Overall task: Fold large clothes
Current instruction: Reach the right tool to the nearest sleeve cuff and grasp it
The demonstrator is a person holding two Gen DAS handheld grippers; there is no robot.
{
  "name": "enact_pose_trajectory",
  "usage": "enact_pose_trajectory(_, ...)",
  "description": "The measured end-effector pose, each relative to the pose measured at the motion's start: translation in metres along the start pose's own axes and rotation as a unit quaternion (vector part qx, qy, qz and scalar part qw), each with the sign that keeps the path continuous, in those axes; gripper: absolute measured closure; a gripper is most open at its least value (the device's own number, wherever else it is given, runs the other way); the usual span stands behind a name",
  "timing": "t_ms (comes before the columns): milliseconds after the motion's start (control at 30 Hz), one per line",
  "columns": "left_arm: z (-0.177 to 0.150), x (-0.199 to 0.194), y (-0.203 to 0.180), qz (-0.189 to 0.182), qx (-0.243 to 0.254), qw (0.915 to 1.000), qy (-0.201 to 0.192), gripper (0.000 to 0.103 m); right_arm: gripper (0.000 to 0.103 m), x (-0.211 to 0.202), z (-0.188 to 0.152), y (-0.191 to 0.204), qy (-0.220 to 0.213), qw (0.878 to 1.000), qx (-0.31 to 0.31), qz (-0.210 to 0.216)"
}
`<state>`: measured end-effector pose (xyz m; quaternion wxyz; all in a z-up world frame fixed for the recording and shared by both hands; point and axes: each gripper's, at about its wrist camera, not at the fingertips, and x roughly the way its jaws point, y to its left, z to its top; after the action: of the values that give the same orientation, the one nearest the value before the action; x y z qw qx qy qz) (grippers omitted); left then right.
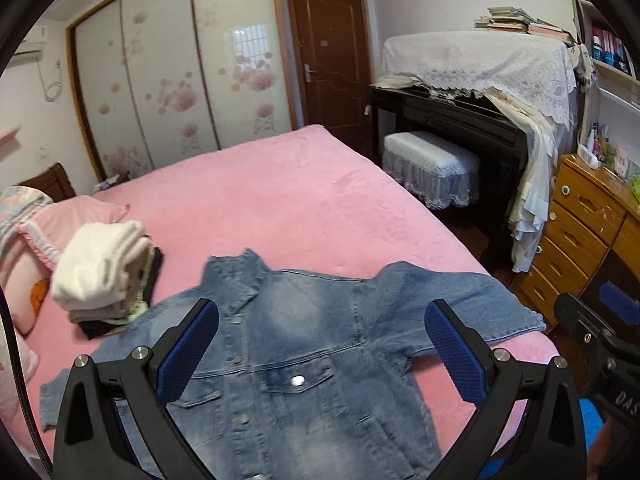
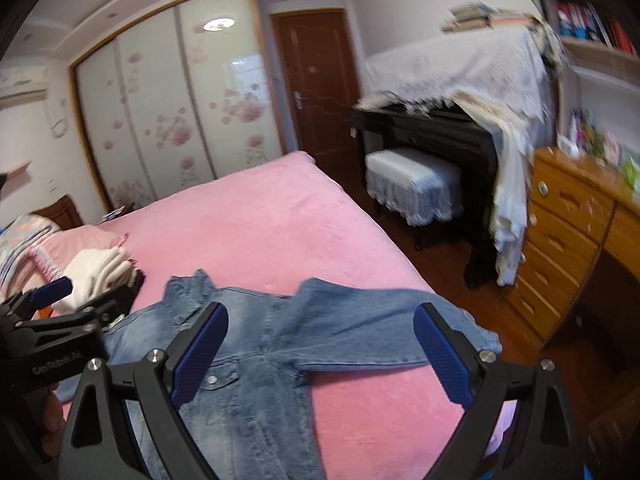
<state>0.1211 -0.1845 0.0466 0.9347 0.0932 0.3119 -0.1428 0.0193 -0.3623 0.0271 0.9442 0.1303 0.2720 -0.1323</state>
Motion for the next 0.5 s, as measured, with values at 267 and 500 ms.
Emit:
enact_pose_trajectory(267, -0.020, 0.094, -0.046, -0.009, -0.001, 0.9999, 0.009, 0.001, 0.012, 0.073, -0.025, -0.104, 0.062, 0.991, 0.106, -0.051)
enact_pose_trajectory(500, -0.043, 0.167, -0.084, -0.007, 0.005, 0.9994, 0.034, 0.001, 0.021, 0.137, -0.069, -0.190, 0.132, 0.961, 0.230, -0.074)
